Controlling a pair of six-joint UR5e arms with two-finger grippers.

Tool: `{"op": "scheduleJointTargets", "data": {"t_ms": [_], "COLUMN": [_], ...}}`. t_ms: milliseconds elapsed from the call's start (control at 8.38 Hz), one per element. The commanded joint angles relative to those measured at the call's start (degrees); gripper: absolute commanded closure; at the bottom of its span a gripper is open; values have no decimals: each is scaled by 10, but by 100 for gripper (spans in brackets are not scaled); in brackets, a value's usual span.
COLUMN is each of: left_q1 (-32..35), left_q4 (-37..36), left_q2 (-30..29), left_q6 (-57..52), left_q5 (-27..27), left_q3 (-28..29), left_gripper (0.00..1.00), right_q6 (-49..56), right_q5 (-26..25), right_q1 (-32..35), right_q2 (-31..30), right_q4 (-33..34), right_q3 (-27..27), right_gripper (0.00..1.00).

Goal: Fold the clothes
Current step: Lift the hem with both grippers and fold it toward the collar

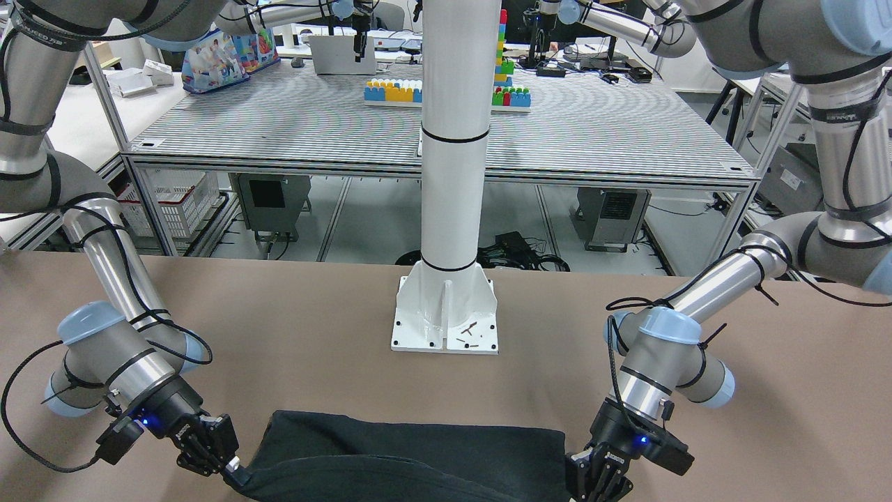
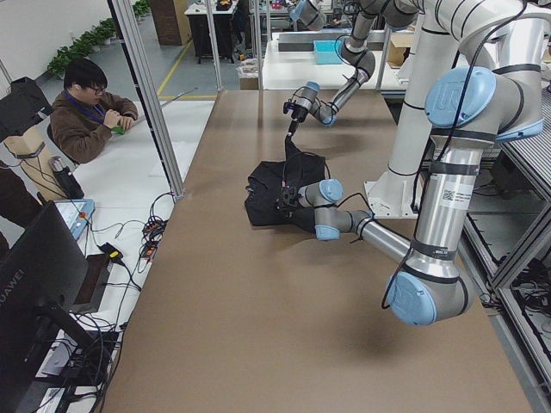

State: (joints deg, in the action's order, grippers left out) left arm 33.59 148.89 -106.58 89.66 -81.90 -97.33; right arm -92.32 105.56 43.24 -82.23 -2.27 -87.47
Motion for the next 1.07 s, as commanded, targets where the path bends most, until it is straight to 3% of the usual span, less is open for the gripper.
{"op": "scheduleJointTargets", "data": {"t_ms": [0,358,955], "left_q1": [11,56,68], "left_q4": [0,-30,-82], "left_q2": [0,-13,-82], "left_q6": [-9,-14,-24], "left_q5": [0,-51,-56], "left_q3": [22,38,78], "left_gripper": [100,100,100], "right_q6": [23,43,33], "right_q5": [-24,-24,-22], "right_q1": [21,48,48], "right_q2": [19,44,90], "right_q4": [60,80,112], "right_q3": [10,65,64], "right_gripper": [100,100,100]}}
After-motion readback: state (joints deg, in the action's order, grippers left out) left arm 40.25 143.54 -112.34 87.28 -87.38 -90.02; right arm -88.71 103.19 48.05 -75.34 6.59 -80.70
